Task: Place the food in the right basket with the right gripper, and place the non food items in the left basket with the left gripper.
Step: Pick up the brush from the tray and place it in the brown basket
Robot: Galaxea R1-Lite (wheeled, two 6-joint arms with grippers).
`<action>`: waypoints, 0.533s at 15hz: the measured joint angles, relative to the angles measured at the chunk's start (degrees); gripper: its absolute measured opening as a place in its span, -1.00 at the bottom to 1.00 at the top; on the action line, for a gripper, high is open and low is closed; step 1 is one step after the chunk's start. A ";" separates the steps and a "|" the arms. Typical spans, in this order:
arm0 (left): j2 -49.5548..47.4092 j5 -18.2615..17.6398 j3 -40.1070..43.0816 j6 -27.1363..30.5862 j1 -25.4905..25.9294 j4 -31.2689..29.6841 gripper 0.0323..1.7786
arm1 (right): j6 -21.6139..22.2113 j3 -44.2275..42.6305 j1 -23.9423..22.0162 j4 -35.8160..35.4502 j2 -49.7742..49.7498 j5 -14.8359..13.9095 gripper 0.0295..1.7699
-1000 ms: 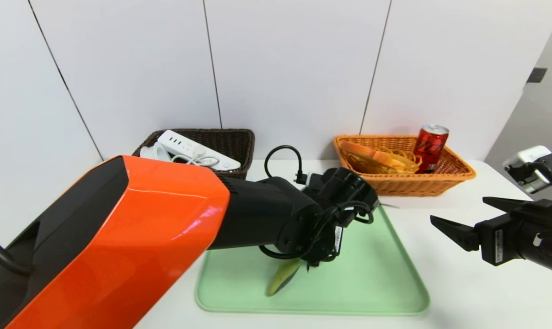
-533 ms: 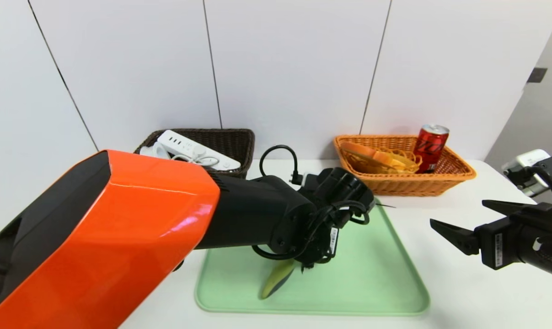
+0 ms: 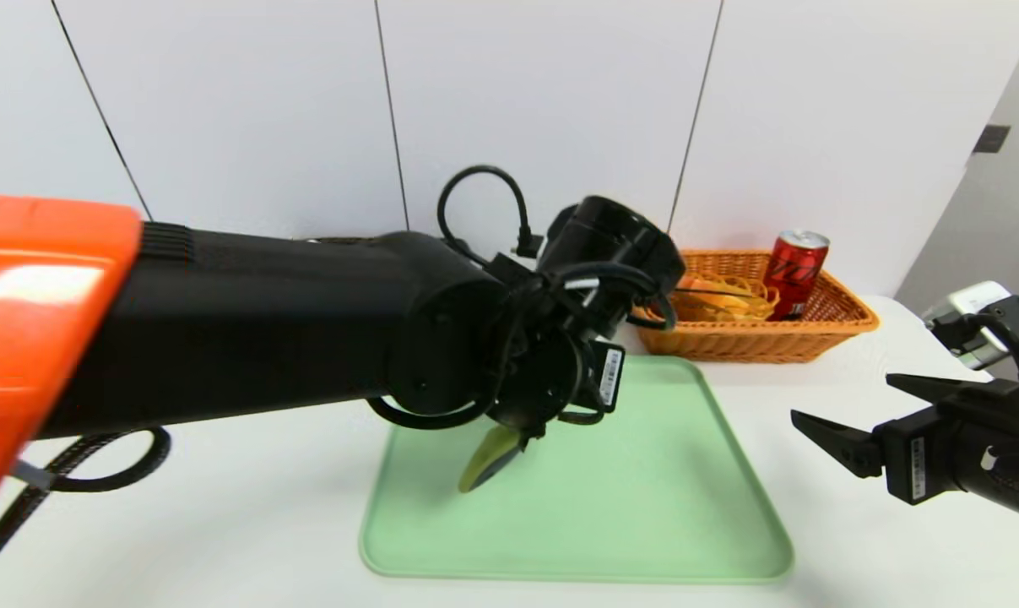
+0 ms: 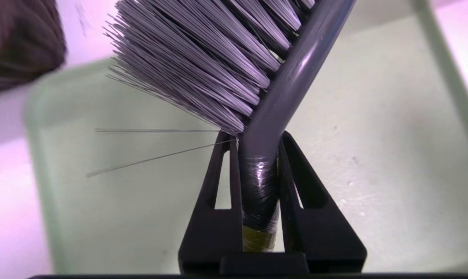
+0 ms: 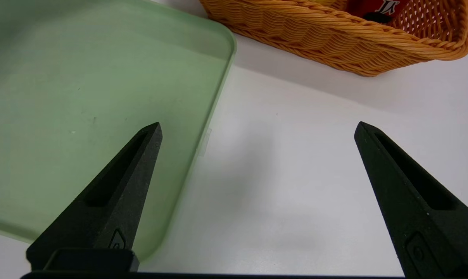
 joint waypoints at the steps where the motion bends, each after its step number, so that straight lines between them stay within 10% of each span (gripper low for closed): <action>1: -2.17 -0.09 0.00 2.12 0.11 0.00 -0.68 | 0.00 0.00 0.09 0.02 0.01 0.00 0.93; 8: -18.55 -13.09 8.36 32.02 12.37 -0.40 -0.68 | 0.00 1.07 0.39 0.00 -0.88 0.00 0.93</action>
